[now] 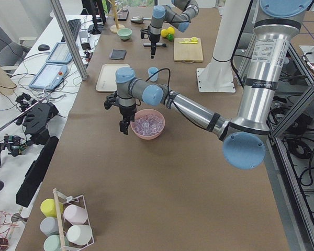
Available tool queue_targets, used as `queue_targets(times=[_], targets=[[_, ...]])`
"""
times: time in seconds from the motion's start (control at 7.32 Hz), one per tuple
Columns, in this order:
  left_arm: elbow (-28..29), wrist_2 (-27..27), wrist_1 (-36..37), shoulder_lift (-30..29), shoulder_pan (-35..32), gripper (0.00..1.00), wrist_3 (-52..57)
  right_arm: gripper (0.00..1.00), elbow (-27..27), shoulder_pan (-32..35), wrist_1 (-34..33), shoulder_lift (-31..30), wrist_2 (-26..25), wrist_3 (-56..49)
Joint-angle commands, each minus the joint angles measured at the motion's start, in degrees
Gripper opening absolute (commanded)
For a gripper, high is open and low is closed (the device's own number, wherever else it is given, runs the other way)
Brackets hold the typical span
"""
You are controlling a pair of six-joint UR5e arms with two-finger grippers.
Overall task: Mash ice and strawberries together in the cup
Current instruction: 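Move the right gripper to the steel pestle and grasp it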
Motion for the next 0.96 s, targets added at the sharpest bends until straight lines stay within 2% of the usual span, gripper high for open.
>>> queue_targets(times=[0.0,0.27,0.55,0.82], targets=[[0.3,-3.6,-0.5,1.2,-2.7,0.98,1.8,0.98,5.8,7.2,-0.6,-10.4,9.5,-1.9],[0.0,-3.6,-0.5,1.2,-3.6,0.98,2.0,0.98,5.5,12.4,-0.3,-17.3,11.3,-8.9],[-1.8,-3.6,-1.1,1.6,-4.4,0.98,1.4,0.99,2.2,13.5,0.0,-19.8,11.1,-9.0],[-4.2,-3.6,-1.1,3.1,-5.7,0.98,1.9,0.98,-6.8,13.6,9.8,-20.0,10.8,-8.4]])
